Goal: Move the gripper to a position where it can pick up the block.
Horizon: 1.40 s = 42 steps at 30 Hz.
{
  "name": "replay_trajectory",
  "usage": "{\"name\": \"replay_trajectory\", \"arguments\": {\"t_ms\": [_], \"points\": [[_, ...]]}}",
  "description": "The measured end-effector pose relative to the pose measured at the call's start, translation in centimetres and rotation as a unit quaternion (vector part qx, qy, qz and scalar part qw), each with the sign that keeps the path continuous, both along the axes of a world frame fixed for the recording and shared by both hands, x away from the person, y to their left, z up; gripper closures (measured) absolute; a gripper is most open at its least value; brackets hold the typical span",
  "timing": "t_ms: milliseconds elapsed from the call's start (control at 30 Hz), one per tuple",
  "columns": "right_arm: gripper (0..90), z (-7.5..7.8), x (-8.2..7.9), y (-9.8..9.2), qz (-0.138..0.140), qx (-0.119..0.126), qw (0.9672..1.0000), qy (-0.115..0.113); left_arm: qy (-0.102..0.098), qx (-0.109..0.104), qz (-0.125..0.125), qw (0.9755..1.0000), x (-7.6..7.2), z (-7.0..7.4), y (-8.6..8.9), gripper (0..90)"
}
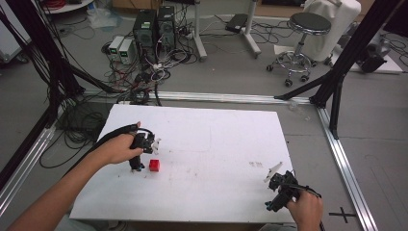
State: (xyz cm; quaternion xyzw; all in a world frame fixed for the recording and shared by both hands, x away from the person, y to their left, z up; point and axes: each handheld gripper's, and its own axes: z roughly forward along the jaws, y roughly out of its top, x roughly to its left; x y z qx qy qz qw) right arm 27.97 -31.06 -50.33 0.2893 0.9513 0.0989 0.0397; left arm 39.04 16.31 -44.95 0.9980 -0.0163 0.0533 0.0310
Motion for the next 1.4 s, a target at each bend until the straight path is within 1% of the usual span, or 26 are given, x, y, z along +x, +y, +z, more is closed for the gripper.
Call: {"name": "replay_trajectory", "arguments": {"t_ms": [167, 333, 433, 500, 567, 633, 700, 833, 900, 1000, 1167, 1233, 1333, 1400], "points": [[3.1, 0.0, 0.0, 0.0, 0.001, 0.002, 1.0, 0.0, 0.01, 0.006, -0.01, 0.9999, 0.3, -0.7, -0.9, 22.4], [3.1, 0.0, 0.0, 0.1, 0.002, 0.002, 1.0, 0.0, 0.018, 0.008, -0.013, 0.9997, 0.6, -1.5, -1.4, 22.4], [3.1, -0.1, 0.0, 0.0, 0.002, 0.003, 1.0, 0.0, 0.025, 0.009, -0.02, 0.9994, 0.7, -1.8, -1.6, 22.4], [3.1, -0.1, 0.0, 0.0, 0.001, 0.003, 1.0, 0.0, 0.023, 0.013, -0.029, 0.9992, 0.8, -2.0, -1.8, 22.4], [3.1, -0.2, 0.0, -0.1, 0.0, 0.003, 1.0, 0.003, 0.025, 0.01, -0.035, 0.999, 0.9, -2.3, -1.9, 22.5], [3.1, -0.2, 0.0, -0.1, 0.0, 0.003, 1.0, 0.003, 0.027, 0.009, -0.035, 0.999, 1.0, -2.5, -2.1, 22.5], [3.1, -0.2, 0.0, -0.1, 0.0, 0.003, 1.0, 0.003, 0.028, 0.013, -0.038, 0.9988, 1.0, -2.8, -2.2, 22.4], [3.1, -0.2, 0.1, 0.1, 0.003, 0.003, 1.0, 0.004, 0.034, 0.015, -0.036, 0.9987, 1.1, -3.5, -2.5, 22.5], [3.1, -0.2, 0.1, 0.1, 0.004, 0.002, 1.0, 0.005, 0.035, 0.02, -0.038, 0.9984, 1.2, -3.8, -2.6, 22.5], [3.1, -0.3, 0.1, 0.0, 0.002, 0.003, 1.0, 0.005, 0.036, 0.02, -0.035, 0.9985, 1.2, -4.2, -2.8, 22.4], [3.1, -0.2, 0.0, 0.0, 0.001, 0.004, 1.0, 0.005, 0.045, 0.034, -0.025, 0.9981, 1.4, -5.0, -2.9, 22.5], [3.1, -0.2, 0.0, 0.0, 0.002, 0.004, 1.0, 0.004, 0.047, 0.036, -0.023, 0.998, 1.4, -5.2, -2.9, 22.5], [3.1, -0.3, 0.1, 0.1, 0.004, 0.003, 1.0, 0.005, 0.05, 0.032, -0.019, 0.998, 1.4, -5.4, -2.9, 22.6], [3.1, -0.3, 0.1, 0.1, 0.004, 0.003, 1.0, 0.006, 0.053, 0.035, -0.019, 0.9978, 1.4, -5.4, -2.9, 22.5]]}}
